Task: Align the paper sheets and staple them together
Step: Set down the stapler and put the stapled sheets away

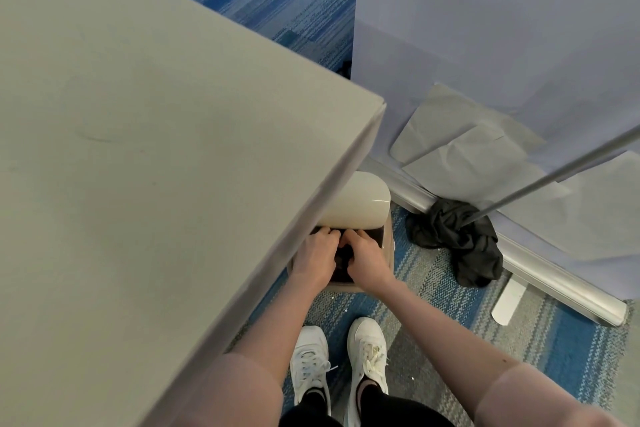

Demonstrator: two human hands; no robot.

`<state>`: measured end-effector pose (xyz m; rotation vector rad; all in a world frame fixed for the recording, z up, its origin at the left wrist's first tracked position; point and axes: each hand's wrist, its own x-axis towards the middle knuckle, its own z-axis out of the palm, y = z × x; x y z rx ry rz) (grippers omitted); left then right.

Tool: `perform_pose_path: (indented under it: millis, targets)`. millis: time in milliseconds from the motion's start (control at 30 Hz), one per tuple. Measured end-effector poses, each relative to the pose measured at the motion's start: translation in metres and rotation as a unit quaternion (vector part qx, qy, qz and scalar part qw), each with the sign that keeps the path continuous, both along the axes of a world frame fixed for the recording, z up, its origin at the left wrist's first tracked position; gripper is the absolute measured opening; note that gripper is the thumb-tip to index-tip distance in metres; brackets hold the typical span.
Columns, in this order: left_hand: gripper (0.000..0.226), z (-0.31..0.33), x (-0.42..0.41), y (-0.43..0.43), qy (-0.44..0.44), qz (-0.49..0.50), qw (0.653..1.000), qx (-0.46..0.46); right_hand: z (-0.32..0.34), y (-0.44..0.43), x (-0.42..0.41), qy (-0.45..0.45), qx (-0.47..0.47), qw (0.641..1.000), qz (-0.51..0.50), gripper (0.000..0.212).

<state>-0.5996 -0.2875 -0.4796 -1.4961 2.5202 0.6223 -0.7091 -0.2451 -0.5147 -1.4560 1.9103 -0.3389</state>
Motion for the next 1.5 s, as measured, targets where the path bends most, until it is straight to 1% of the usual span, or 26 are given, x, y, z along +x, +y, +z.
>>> perform_pose_path:
  millis: [100,333,500,567,667,800,867,1000,1100,1167,1267,1367,1500]
  targets:
    - [0.031,0.0,0.0,-0.001,0.001,0.003,1.0,0.001,0.0,-0.001,-0.001,0.008,0.004,1.0,0.004,0.036]
    - [0.026,-0.002,-0.002,-0.003,0.003,0.005,1.0,-0.001,0.0,0.001,0.001,0.035,-0.017,0.999,-0.01,0.02]
    - [0.027,0.015,-0.004,0.0,0.04,0.033,0.999,-0.008,0.027,0.003,0.002,0.015,-0.046,0.998,-0.03,0.022]
    - [0.031,0.035,-0.006,-0.002,0.054,0.027,0.998,-0.028,0.046,0.006,-0.002,0.003,-0.047,0.997,-0.068,0.019]
    - [0.038,0.081,-0.015,-0.004,0.082,0.035,0.995,-0.052,0.089,0.013,-0.011,-0.033,-0.078,0.985,-0.149,0.017]
    - [0.038,0.158,-0.028,0.013,0.172,0.056,0.981,-0.074,0.172,0.03,-0.025,-0.057,-0.176,0.955,-0.231,0.016]
    - [0.039,0.202,-0.036,0.031,0.222,0.068,0.97,-0.074,0.222,0.042,-0.033,-0.065,-0.232,0.936,-0.255,0.017]
    - [0.037,0.295,-0.039,0.087,0.34,0.101,0.934,-0.049,0.326,0.067,-0.025,-0.102,-0.328,0.895,-0.286,0.019]
    - [0.034,0.363,-0.016,0.12,0.422,0.144,0.892,-0.076,0.395,0.078,0.006,-0.115,-0.382,0.88,-0.258,0.021]
    - [0.035,0.403,0.02,0.133,0.437,0.18,0.871,-0.135,0.431,0.086,0.04,-0.132,-0.408,0.875,-0.223,0.021]
    - [0.037,0.441,0.099,0.15,0.414,0.239,0.845,-0.241,0.472,0.1,0.107,-0.181,-0.428,0.873,-0.147,0.022]
    - [0.035,0.462,0.175,0.163,0.371,0.311,0.813,-0.323,0.491,0.107,0.174,-0.208,-0.418,0.882,-0.064,0.024]
    - [0.037,0.467,0.286,0.191,0.298,0.408,0.781,-0.367,0.492,0.124,0.283,-0.225,-0.368,0.899,0.072,0.027]
